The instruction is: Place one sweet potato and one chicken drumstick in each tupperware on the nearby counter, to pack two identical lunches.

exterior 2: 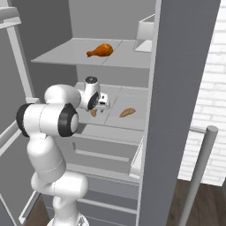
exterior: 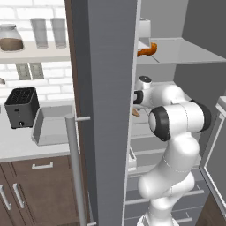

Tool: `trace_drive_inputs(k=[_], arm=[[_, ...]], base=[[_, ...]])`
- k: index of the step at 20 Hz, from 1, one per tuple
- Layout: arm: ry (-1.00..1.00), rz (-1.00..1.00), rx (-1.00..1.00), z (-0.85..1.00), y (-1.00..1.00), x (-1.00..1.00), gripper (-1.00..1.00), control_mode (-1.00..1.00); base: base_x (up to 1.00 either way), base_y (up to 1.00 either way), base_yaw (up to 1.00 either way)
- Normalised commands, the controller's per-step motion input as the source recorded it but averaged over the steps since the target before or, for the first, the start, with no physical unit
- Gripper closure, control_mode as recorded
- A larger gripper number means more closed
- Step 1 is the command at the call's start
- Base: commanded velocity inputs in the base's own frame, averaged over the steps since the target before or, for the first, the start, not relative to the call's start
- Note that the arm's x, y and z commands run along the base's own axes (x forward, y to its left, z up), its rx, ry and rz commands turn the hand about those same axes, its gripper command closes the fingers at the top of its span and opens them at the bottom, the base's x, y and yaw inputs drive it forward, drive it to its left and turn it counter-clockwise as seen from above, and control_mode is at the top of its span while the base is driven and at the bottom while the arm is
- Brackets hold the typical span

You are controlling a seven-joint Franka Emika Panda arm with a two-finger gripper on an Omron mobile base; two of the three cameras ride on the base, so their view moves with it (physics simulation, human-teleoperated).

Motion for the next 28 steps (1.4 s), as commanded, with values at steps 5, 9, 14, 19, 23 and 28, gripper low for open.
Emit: trace_drive_inputs(k=[5,9,14,19,23,28], arm=[[0.0,0.0,0.0,-0.38,0.25,0.0,1.0,-1.0],[0.0,0.0,0.0,-0.25,0.08,0.0,1.0,-1.0],[0.08,0.01,0.03,-0.04,-0.04,-0.04,1.0,-1.0],[0.02,0.0,0.0,0.25,0.0,-0.71,1.0,-1.0],[-0.05,0.0,0.0,0.74,0.0,-1.0,1.0,-1.0],[-0.01,-0.02,0.0,0.84,0.0,-1.0,1.0,-1.0]], base=[[0.0,0.0,0.0],[0.0,0.0,0.0],[0.0,0.0,0.0],[0.0,0.0,0.0],[0.0,0.0,0.0],[0.0,0.0,0.0]])
